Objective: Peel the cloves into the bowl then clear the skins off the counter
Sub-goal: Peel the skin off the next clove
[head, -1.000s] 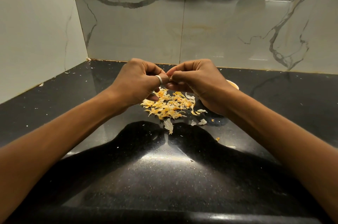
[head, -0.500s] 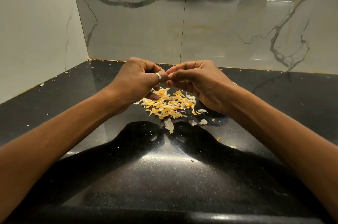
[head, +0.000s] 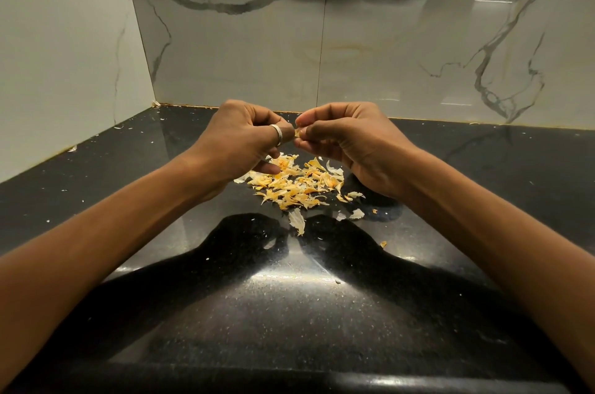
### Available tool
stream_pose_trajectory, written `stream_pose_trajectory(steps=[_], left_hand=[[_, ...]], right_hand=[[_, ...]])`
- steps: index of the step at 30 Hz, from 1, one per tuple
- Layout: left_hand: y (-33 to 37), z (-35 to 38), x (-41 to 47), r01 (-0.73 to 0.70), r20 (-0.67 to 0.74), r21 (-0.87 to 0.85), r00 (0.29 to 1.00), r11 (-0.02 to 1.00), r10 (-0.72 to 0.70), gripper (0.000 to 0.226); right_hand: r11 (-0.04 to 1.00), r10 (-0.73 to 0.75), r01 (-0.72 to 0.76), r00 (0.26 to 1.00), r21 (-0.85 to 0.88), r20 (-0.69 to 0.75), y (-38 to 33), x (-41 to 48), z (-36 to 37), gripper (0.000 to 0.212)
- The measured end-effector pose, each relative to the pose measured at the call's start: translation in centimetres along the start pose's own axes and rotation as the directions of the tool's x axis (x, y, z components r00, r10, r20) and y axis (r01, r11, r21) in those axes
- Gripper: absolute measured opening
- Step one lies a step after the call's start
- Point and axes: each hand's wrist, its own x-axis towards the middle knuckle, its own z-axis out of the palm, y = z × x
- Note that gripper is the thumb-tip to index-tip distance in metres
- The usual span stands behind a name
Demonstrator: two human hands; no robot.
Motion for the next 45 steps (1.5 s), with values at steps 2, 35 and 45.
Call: stream_pose_trajectory(steps=[2,35,45], left_hand=[[0.0,0.0,0.1,0.008,-0.004,-0.002,1.000,1.000,-0.008,0.012],[0.1,-0.2,0.3,0.107,-0.035,-0.016,0.994,0.994,-0.107,0.009],[-0.1,-0.1,0.2,0.102,-0.027,-0.012,0.994,0.995,-0.102,0.010]], right_hand=[[1.000,-0.005,0.005,1.000,-0.010,-0.002,-0.1,0.0,-0.1,0.013],[0.881,-0.311,0.295,0.950,-0.370,0.019,0.8,0.2,-0.3,0.012],[0.752,-0.443,0.375,0.896,-0.543,0.005,1.4,0.6,-0.1,0.012]])
